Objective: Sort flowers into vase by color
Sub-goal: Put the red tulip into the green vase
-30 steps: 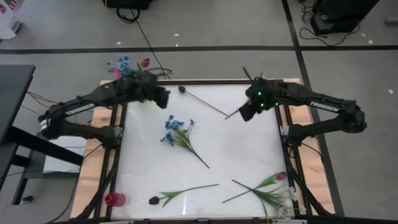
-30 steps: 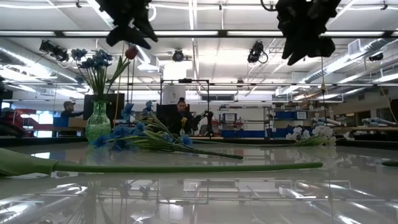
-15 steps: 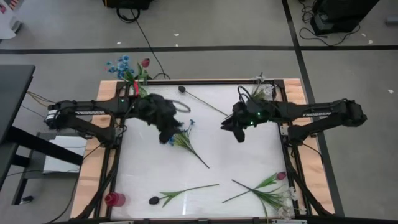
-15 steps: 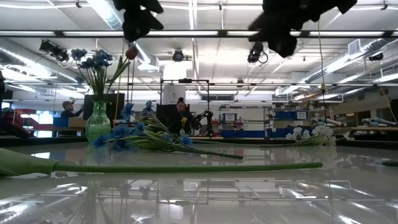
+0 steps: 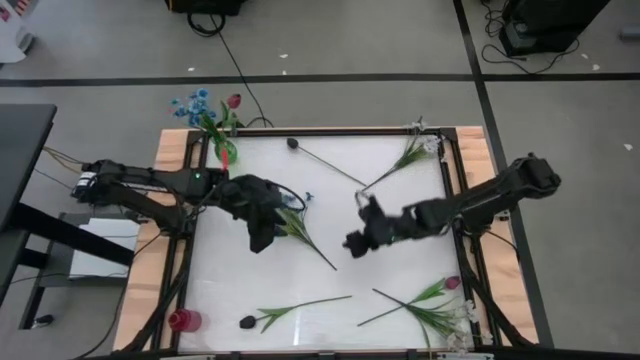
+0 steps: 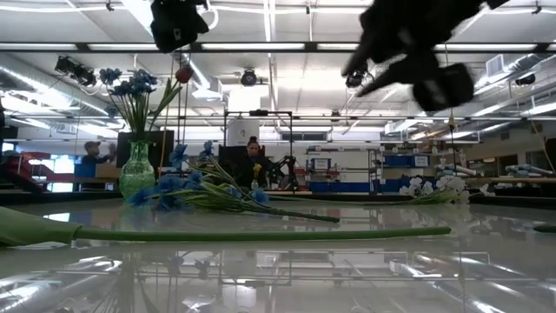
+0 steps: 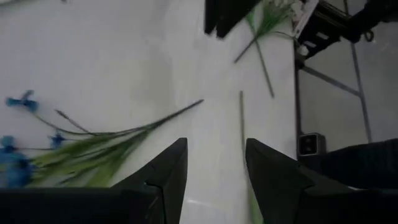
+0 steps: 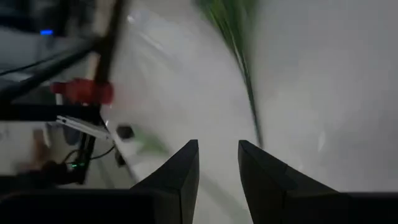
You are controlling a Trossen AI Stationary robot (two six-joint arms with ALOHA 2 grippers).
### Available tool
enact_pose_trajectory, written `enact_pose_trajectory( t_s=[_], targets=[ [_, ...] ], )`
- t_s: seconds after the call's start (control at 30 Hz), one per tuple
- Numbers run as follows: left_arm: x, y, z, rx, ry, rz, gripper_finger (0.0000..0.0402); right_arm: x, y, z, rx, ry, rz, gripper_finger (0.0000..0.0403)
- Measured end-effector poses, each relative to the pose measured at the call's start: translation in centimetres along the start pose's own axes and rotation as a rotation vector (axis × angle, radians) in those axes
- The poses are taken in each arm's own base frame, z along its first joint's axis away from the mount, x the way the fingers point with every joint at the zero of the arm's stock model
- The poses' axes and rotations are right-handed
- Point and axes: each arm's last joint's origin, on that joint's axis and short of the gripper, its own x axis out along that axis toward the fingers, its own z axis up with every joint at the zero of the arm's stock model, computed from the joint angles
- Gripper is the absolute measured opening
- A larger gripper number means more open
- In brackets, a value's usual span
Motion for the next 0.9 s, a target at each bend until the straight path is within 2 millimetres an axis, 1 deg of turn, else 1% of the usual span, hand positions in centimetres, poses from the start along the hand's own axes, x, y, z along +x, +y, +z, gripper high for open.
enact_pose_trajectory(
  t_s=[0.1, 0.17, 0.27, 0.33, 0.43, 0.53, 0.6, 0.7, 0.73, 0.8, 0.9],
  targets=[
    [0.9, -0.8, -0.6, 0.024, 0.034, 0.009, 0.0167, 0.9, -0.2, -3.1, 0.165, 0.075, -0.057, 0.0121],
    [1.6, -1.3, -0.9, 0.041, 0.047, 0.023, 0.0167, 1.1, -0.7, -5.4, 0.273, 0.109, -0.119, 0.0121],
    [2.8, -1.7, -1.2, 0.056, 0.068, 0.038, 0.0167, 0.5, -1.9, -8.4, 0.414, 0.13, -0.232, 0.0121],
    [3.7, -1.9, -1.4, 0.054, 0.082, 0.039, 0.0167, -0.5, -2.7, -9.5, 0.49, 0.142, -0.323, 0.0121],
    [4.9, -2.5, -1.5, 0.046, 0.085, 0.026, 0.0167, -1.7, -3.2, -9.8, 0.51, 0.198, -0.427, 0.0121],
    [6.0, -3.0, -2.1, 0.056, 0.116, 0.022, 0.0167, -2.9, -3.7, -9.5, 0.499, 0.221, -0.503, 0.0121],
    [6.4, -3.5, -2.5, 0.056, 0.132, 0.017, 0.0167, -3.7, -4.2, -9.3, 0.481, 0.246, -0.59, 0.0121],
    [6.7, -4.2, -3.1, 0.056, 0.156, 0.008, 0.0167, -4.9, -4.9, -10.2, 0.472, 0.344, -0.711, 0.0121],
    [6.7, -4.3, -3.2, 0.06, 0.16, 0.004, 0.0167, -5.2, -5.1, -10.6, 0.481, 0.349, -0.744, 0.0121],
    [6.7, -4.7, -3.5, 0.071, 0.165, -0.006, 0.0167, -5.4, -5.5, -11.2, 0.478, 0.364, -0.787, 0.0121],
    [6.7, -5.0, -3.7, 0.075, 0.167, -0.013, 0.0167, -4.8, -6.0, -11.8, 0.472, 0.361, -0.846, 0.0121]
  ],
)
